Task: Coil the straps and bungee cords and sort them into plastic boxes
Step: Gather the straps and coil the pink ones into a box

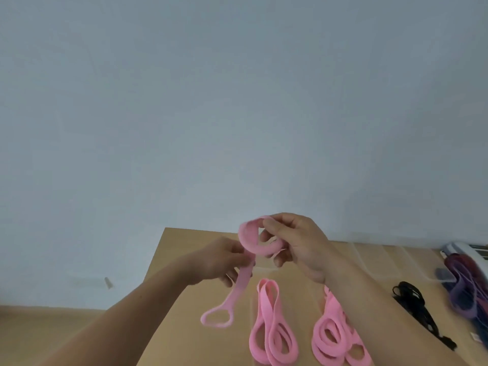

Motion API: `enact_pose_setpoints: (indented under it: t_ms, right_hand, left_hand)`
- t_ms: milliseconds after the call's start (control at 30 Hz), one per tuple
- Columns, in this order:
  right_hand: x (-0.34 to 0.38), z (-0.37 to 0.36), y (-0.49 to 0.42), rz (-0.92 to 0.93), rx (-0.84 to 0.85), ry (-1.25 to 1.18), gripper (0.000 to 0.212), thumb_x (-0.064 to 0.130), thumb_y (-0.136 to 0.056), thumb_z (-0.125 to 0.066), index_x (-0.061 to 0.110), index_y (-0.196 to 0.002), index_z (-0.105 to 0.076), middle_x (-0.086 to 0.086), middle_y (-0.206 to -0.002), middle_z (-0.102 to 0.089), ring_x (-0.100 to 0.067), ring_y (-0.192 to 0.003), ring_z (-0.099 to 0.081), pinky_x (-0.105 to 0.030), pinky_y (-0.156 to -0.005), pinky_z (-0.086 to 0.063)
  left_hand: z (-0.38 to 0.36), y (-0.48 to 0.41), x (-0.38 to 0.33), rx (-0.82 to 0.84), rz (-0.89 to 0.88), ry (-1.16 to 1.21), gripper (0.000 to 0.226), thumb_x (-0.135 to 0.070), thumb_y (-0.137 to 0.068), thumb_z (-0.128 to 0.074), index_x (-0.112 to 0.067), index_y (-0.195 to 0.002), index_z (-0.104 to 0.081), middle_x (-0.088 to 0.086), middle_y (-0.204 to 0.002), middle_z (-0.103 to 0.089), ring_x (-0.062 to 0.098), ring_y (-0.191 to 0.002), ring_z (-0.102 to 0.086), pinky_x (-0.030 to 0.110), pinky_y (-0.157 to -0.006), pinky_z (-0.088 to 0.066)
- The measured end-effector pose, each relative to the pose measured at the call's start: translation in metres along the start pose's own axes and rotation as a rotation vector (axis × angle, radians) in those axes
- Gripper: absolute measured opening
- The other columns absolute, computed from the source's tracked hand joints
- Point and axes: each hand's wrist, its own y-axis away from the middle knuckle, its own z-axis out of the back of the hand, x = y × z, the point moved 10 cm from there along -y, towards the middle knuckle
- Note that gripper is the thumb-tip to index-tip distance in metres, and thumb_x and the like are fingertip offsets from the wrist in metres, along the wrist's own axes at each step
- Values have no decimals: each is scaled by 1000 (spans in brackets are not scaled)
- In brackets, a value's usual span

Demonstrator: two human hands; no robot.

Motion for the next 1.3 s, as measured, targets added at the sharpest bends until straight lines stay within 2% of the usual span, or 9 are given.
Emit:
enact_pose_setpoints:
  t_ms: [133, 233, 300, 400, 533, 633, 767, 933, 1300]
  right_hand:
    - [0, -14, -5, -80, 33, -40, 27, 28, -96, -62, 3, -88, -72, -3, -60, -53, -15, -44, -46, -23, -38, -34]
    - [-7, -27, -2, -128, 138, -63, 27, 26, -97, -61, 5, -85, -71, -2, -58, -49, -13, -43, -43, -22, -38, -32]
    - [-9, -33, 0, -152, 176, -84, 29, 26, -97, -60, 6, -80, -72, -2, -58, -50, -14, -45, -44, -22, -38, -33]
    - [-5, -33, 2, -161, 200, -57, 34, 31, -97, -59, 8, -74, -70, -5, -59, -56, -16, -46, -48, -23, -38, -35]
    - [17, -6, 1, 0, 33, 335, 44, 51, -93, -57, 9, -84, -66, 5, -69, -64, -14, -53, -58, -23, -46, -38]
    - [47, 10, 6, 256, -68, 284, 43, 62, -88, -55, 21, -95, -67, 14, -85, -68, -2, -73, -63, -17, -62, -44]
    - [64, 0, 13, 422, 91, 301, 17, 41, -93, -58, 32, -101, -70, 17, -100, -70, -1, -95, -63, -16, -77, -50]
    - [66, 24, 8, 431, -36, 319, 12, 30, -97, -60, 27, -95, -72, 10, -87, -73, -8, -84, -68, -26, -78, -56]
    - [62, 42, -3, 354, -56, 401, 24, 32, -96, -60, 17, -83, -74, 7, -70, -72, -3, -57, -57, -15, -54, -44]
  left_hand:
    - [3, 16, -10, -36, -56, -110, 20, -21, -89, -61, -29, -107, -65, -13, -99, -67, 7, -84, -61, 30, -77, -53]
    - [22, 31, -23, -182, -174, -3, 59, -24, -82, -73, -40, -132, -48, -19, -117, -62, 1, -102, -63, 27, -87, -55]
    - [22, 42, -38, -220, -293, 17, 56, -26, -83, -74, -38, -133, -52, -13, -122, -65, 5, -111, -63, 26, -90, -55]
    - [20, 53, -57, -307, -385, 55, 20, -26, -94, -59, -33, -109, -70, -5, -99, -73, 8, -90, -67, 25, -78, -54]
    - [20, 52, -61, -318, -311, 256, 31, -27, -99, -42, -20, -112, -69, 12, -94, -75, 28, -89, -73, 31, -66, -56]
    - [17, 43, -65, -272, -256, 373, 28, -11, -99, -39, -4, -111, -63, 23, -96, -73, 39, -86, -73, 36, -62, -57]
    - [7, 28, -68, -228, -166, 418, 23, -9, -92, -43, 6, -100, -60, 28, -89, -70, 38, -76, -70, 37, -60, -56]
    - [-5, 20, -72, -160, -87, 358, 26, -14, -84, -50, 2, -100, -62, 18, -80, -67, 31, -70, -66, 39, -61, -56]
    - [-12, 10, -86, -138, -112, 420, 15, -13, -95, -51, -3, -100, -61, 17, -85, -72, 30, -70, -67, 36, -64, -58]
